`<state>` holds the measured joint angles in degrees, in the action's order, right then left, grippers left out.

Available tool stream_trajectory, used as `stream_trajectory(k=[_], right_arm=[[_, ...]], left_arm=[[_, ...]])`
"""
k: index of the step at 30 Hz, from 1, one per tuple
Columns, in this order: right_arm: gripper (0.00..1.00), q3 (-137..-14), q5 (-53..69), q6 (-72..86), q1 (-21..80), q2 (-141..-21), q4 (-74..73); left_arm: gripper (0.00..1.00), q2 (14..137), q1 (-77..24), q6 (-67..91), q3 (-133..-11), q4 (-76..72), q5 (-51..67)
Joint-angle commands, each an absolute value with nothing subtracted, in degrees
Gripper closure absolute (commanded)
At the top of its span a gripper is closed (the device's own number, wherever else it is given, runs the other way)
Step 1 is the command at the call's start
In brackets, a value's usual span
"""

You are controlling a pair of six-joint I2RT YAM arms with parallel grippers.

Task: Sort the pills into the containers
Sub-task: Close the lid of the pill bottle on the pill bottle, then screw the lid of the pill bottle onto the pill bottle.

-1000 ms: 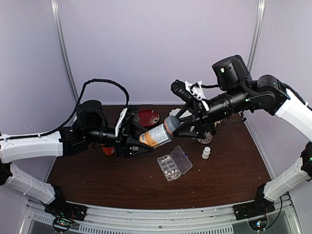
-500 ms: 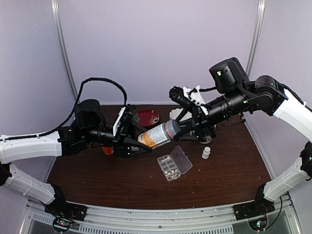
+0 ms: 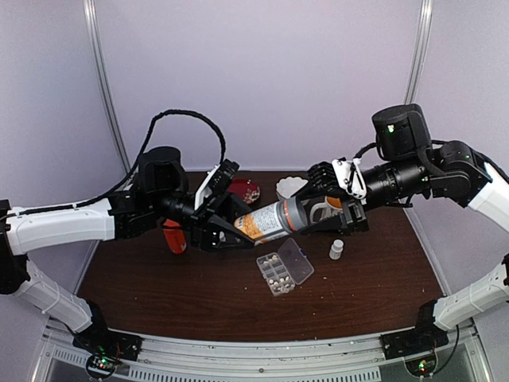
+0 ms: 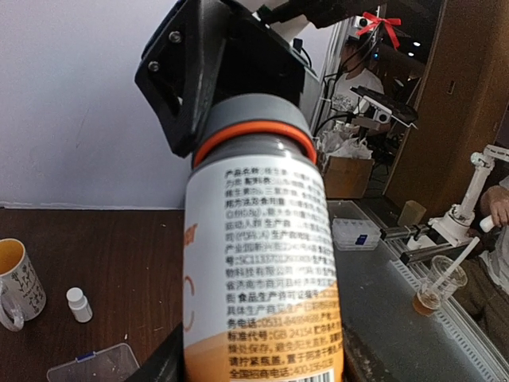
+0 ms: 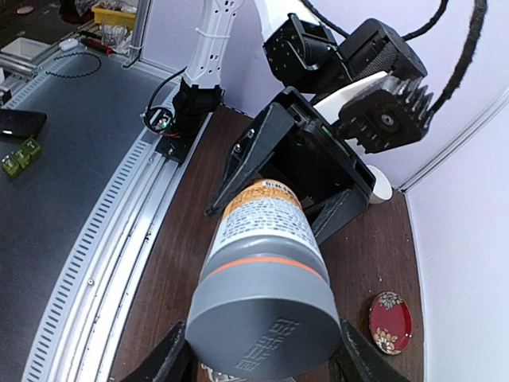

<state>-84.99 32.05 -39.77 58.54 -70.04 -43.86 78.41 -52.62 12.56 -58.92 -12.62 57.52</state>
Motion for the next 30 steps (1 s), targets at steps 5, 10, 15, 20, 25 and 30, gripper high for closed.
stream_trajectory(k=[5, 10, 15, 20, 25, 30], right_arm=[[1.00, -87.61, 27.87, -58.34, 61.32, -75.56, -54.18], [1.00, -82.15, 24.70, -64.53, 62.38, -72.45, -49.52], [1.00, -77.20, 22.65, -69.68, 63.43, -69.33, -42.01], [1.00, -76.92, 21.96, -58.95, 63.68, -68.81, -35.03], [1.00, -68.25, 22.24, -59.50, 64.24, -65.02, -24.96], [1.00, -62.43, 19.02, -64.34, 65.35, -60.91, -17.32]], left_arm=[[1.00, 81.40, -53.12, 7.31, -69.71, -1.36, 56.05], [1.00, 82.31, -53.14, 7.31, -71.15, 1.93, 56.48], [1.00, 83.90, -53.13, 8.94, -72.57, 1.85, 59.21], [1.00, 83.54, -53.17, 9.36, -71.95, -0.69, 57.91], [1.00, 82.61, -53.13, 16.24, -68.17, -14.41, 60.64], [1.00, 84.77, -53.15, 23.04, -68.29, -21.66, 65.06]])
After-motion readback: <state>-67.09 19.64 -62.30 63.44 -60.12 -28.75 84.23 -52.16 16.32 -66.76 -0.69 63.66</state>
